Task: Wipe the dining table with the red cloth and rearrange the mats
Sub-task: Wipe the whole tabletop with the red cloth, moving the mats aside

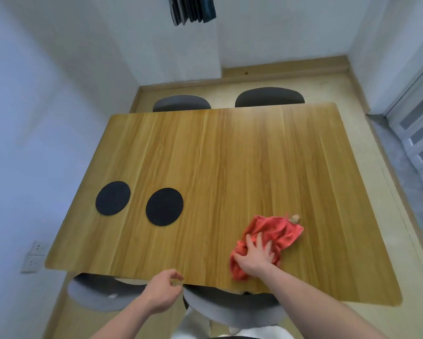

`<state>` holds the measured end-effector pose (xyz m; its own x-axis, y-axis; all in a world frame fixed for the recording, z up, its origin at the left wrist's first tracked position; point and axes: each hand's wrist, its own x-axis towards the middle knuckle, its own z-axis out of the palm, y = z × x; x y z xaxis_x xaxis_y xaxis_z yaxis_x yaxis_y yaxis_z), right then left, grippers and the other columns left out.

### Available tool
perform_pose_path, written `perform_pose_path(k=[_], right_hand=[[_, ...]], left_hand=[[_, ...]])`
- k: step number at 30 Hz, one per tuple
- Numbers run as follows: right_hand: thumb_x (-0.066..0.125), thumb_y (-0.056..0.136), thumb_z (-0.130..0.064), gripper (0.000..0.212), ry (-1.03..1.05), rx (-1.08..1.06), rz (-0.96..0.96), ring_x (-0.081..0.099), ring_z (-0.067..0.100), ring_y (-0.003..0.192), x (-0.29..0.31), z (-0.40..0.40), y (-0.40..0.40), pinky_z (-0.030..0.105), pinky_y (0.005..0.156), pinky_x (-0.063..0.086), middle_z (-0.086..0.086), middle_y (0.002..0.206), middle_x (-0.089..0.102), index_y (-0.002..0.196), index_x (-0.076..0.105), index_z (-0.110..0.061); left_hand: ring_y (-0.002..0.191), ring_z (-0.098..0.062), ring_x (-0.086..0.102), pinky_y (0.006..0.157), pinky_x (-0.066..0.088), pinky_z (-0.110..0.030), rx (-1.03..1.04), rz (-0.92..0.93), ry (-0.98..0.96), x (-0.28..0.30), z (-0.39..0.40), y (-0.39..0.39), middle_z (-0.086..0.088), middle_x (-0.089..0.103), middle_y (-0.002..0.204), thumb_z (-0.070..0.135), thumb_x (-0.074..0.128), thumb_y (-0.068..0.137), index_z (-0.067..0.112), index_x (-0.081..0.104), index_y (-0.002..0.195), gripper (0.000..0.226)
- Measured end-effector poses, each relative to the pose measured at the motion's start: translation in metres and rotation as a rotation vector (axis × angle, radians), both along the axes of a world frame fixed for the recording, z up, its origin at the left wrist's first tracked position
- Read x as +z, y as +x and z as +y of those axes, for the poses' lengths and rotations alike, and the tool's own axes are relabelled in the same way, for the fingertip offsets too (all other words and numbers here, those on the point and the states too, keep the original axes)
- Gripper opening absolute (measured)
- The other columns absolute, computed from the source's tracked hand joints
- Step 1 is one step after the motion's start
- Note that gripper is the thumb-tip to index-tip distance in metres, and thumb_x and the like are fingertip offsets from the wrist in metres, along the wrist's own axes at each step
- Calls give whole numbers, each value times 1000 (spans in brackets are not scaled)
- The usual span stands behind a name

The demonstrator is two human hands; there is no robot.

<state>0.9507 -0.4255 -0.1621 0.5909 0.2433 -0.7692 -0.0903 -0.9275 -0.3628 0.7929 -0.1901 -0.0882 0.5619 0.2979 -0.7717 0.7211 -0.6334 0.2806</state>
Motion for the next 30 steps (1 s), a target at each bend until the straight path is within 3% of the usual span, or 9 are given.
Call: perform_pose_path(k=[4,7,11,14,17,22,25,30], right_hand=[[57,92,-47,80,292,-20,51,7,26,157,26,15,3,42,127,14,3,171,5,161,24,-25],[59,92,-40,73,342,-82,-36,23,19,153,41,5,10,35,125,21,0,167,23,158,33,-21],[62,95,-33,64,344,-134,-146,33,15,148,58,-22,24,36,122,30,-4,163,31,154,39,-24],[63,95,-30,57,314,-172,-223,35,14,146,67,-48,28,34,120,31,-6,159,37,150,44,-25],[64,95,-34,62,287,-207,-238,35,15,147,71,-71,25,34,118,32,-5,160,34,152,41,-27],[62,96,-43,69,202,-259,-240,27,17,152,72,-95,14,38,120,28,-5,166,23,157,32,-31],[62,97,-41,70,183,-264,-227,24,17,153,73,-97,9,39,121,27,-5,167,19,158,30,-30],[60,98,-42,70,153,-238,-213,25,17,153,74,-82,7,38,121,27,-4,168,17,159,28,-28]], left_hand=[[115,-12,58,99,47,-27,-71,0,8,2,-10,9,4,58,132,27,54,90,31,61,126,37],[122,-15,55,106,45,-31,-182,-4,12,3,-22,23,5,51,141,29,52,89,33,59,124,36],[138,-20,47,112,40,-34,-306,-32,-9,-1,-49,58,3,36,155,28,52,88,24,60,133,46],[144,-24,41,114,40,-35,-381,-84,-33,-8,-73,88,-1,34,158,33,50,79,26,63,126,49],[141,-28,40,117,38,-41,-441,-81,-39,-14,-94,112,2,20,164,32,49,81,31,58,135,55],[158,-30,2,127,18,-48,-583,72,-5,-34,-106,129,-2,-8,171,24,49,89,33,44,152,64],[157,-28,9,127,19,-43,-606,109,-4,-43,-97,125,-2,1,172,23,47,87,32,43,153,66],[141,-29,43,115,42,-43,-610,94,6,-45,-67,115,7,22,166,25,48,82,31,46,150,69]])
